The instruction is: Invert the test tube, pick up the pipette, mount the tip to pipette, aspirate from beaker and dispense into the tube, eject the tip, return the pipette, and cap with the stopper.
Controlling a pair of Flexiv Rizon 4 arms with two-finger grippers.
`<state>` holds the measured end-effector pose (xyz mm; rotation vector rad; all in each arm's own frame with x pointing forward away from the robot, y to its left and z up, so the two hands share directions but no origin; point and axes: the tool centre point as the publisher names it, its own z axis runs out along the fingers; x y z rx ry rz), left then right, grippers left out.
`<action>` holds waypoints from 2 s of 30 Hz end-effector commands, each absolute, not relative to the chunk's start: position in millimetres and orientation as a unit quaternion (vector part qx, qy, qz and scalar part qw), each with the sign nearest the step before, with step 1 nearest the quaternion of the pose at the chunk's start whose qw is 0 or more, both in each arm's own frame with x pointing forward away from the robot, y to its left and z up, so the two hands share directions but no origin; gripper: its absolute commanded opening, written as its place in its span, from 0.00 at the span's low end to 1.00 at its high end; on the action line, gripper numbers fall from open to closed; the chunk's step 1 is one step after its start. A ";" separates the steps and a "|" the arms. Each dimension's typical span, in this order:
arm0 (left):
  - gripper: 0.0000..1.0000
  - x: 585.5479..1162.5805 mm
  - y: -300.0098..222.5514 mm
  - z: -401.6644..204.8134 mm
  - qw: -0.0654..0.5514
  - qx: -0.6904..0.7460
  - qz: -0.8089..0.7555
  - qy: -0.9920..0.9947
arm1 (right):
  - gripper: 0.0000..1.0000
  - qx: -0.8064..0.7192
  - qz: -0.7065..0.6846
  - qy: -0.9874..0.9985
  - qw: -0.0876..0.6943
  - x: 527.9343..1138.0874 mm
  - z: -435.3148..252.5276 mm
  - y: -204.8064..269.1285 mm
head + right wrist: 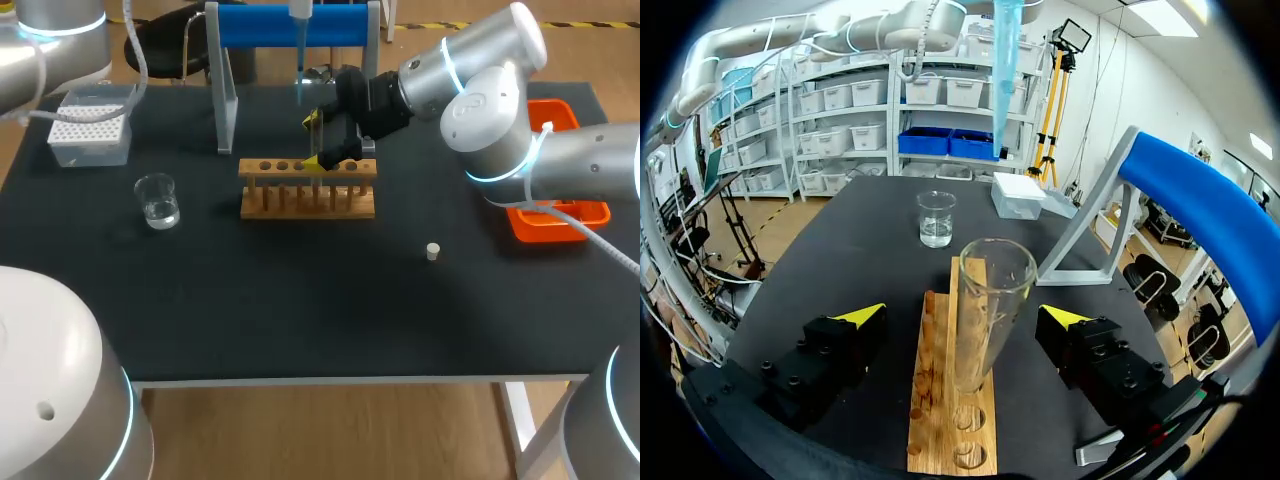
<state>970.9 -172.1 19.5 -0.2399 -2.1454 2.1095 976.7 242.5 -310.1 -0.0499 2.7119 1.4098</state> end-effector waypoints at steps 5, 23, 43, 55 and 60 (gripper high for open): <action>0.00 976.4 -182.5 18.7 0.074 -0.089 0.703 -0.702 | 1.00 -0.016 0.459 0.887 0.042 976.6 -309.0 241.9; 0.00 979.1 -189.5 5.0 0.086 -0.080 0.715 -0.690 | 1.00 -0.016 0.459 0.887 0.042 976.6 -309.0 241.9; 0.00 982.8 -188.0 -3.0 0.087 -0.081 0.716 -0.688 | 1.00 -0.016 0.459 0.887 0.042 976.6 -309.0 241.9; 0.00 983.4 -187.3 -11.1 0.093 -0.077 0.718 -0.686 | 1.00 -0.016 0.459 0.887 0.042 976.6 -309.0 241.9; 0.00 983.5 -186.9 -13.9 0.095 -0.077 0.719 -0.684 | 1.00 -0.016 0.459 0.887 0.042 976.6 -309.0 241.9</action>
